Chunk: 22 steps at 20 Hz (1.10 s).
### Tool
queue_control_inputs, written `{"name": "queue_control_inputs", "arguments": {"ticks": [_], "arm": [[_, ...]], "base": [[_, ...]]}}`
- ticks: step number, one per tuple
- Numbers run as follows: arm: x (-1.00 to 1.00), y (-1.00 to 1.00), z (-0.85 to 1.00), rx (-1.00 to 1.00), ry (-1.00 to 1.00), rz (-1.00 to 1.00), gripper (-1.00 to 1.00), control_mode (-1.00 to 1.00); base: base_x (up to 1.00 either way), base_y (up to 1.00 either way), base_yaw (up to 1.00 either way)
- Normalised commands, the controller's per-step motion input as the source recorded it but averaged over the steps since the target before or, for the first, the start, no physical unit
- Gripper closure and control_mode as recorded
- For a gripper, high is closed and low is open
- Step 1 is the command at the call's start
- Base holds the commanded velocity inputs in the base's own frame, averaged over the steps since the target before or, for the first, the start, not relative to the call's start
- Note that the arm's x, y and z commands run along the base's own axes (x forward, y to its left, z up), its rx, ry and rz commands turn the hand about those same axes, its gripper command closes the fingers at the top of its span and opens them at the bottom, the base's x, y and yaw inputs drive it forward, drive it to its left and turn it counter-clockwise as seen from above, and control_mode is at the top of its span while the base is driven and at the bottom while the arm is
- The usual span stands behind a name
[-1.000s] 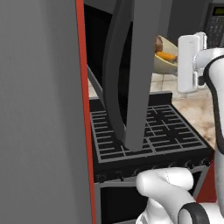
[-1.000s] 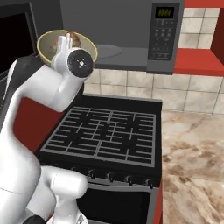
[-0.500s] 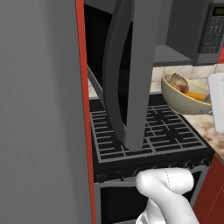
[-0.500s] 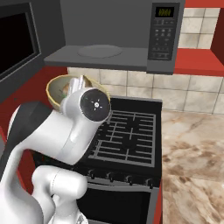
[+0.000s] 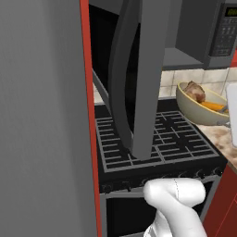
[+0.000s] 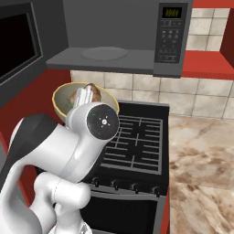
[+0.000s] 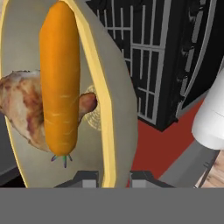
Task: The microwave is finished heating the chicken drumstick and carrot. Take the bowl containing the food and place it on the dining counter.
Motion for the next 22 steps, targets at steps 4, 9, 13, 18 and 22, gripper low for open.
{"name": "queue_control_inputs", "arguments": {"ticks": [4,9,13,18,22], "arm": [[-0.05,0.0,0.0,0.0,0.0,0.0,1.0,1.0],[0.0,0.0,0.0,0.0,0.0,0.0,1.0,1.0],[0.0,0.0,0.0,0.0,0.0,0.0,1.0,1.0],[0.0,0.0,0.0,0.0,0.0,0.0,1.0,1.0],[0.0,0.0,0.0,0.0,0.0,0.0,1.0,1.0]], "base": [[-0.08,-0.02,0.0],[-0.83,-0.36,0.1],[-1.0,-0.33,0.19],[-1.0,-0.2,0.45],[-0.85,0.0,0.91]]}}
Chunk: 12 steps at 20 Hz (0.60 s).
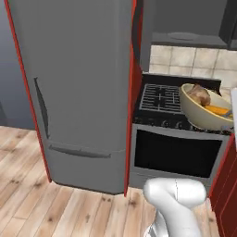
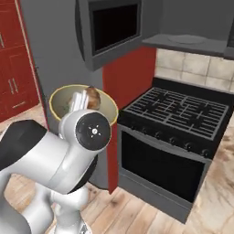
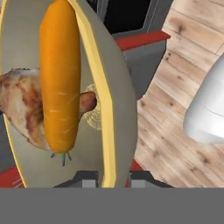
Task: The microwave is finished heating the chicken drumstick and carrot. Take the bowl containing the food and place it on the dining counter.
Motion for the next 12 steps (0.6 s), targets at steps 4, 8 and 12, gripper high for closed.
{"name": "queue_control_inputs", "arguments": {"ticks": [4,8,12], "arm": [[0.0,0.0,0.0,0.0,0.0,0.0,1.0,1.0],[0.0,0.0,0.0,0.0,0.0,0.0,1.0,1.0],[0.0,0.0,0.0,0.0,0.0,0.0,1.0,1.0]], "base": [[-0.54,0.0,1.0],[-0.35,0.04,1.0],[-0.12,0.12,1.0]]}}
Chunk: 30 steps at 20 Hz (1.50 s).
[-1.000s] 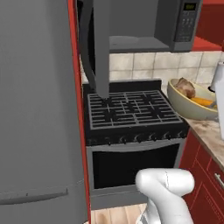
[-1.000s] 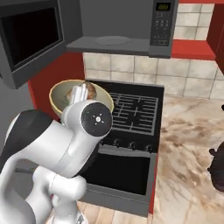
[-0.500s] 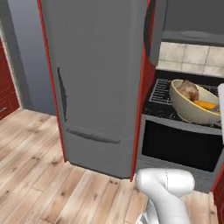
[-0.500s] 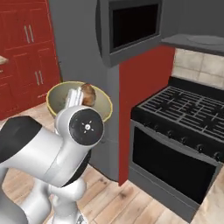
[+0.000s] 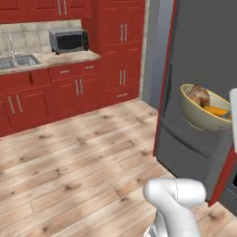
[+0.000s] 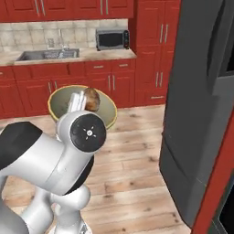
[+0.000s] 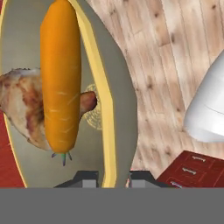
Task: The microwave is finished heating the chicken drumstick and carrot. Take the bowl containing the food and place it on the dining counter.
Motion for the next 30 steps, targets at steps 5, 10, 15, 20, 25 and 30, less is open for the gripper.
{"name": "queue_control_inputs", "arguments": {"ticks": [5,10,15,20,25,30], "arm": [[0.0,0.0,0.0,0.0,0.0,0.0,1.0,1.0],[0.0,0.0,0.0,0.0,0.0,0.0,1.0,1.0],[0.0,0.0,0.0,0.0,0.0,0.0,1.0,1.0],[0.0,0.0,0.0,0.0,0.0,0.0,1.0,1.0],[0.0,0.0,0.0,0.0,0.0,0.0,1.0,1.0],[0.0,0.0,0.0,0.0,0.0,0.0,1.0,1.0]], "base": [[0.09,0.1,0.96],[0.4,0.09,0.87],[0.91,0.0,0.72],[1.0,0.0,0.63],[1.0,-0.09,0.7],[1.0,-0.17,0.73]]}}
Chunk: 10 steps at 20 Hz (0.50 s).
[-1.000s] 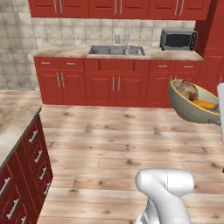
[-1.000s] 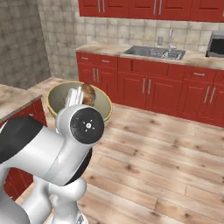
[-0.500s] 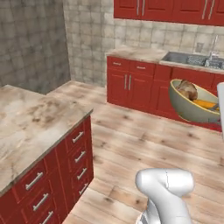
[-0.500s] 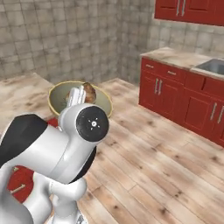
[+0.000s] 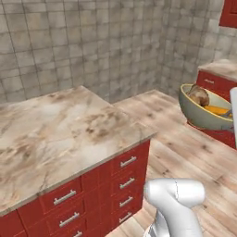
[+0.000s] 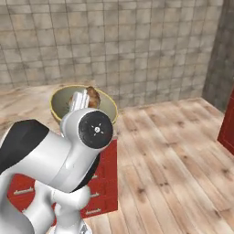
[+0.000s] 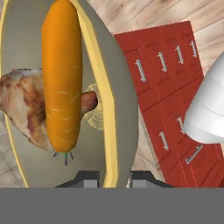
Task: The microwave is finished heating the chicken drumstick and carrot. Take the bowl containing the food and place it on the dining counter.
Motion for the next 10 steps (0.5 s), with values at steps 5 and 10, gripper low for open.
{"name": "queue_control_inputs", "arguments": {"ticks": [5,10], "arm": [[0.0,0.0,0.0,0.0,0.0,0.0,1.0,1.0],[0.0,0.0,0.0,0.0,0.0,0.0,1.0,1.0]], "base": [[1.0,-0.29,0.72],[0.81,-0.51,0.73]]}}
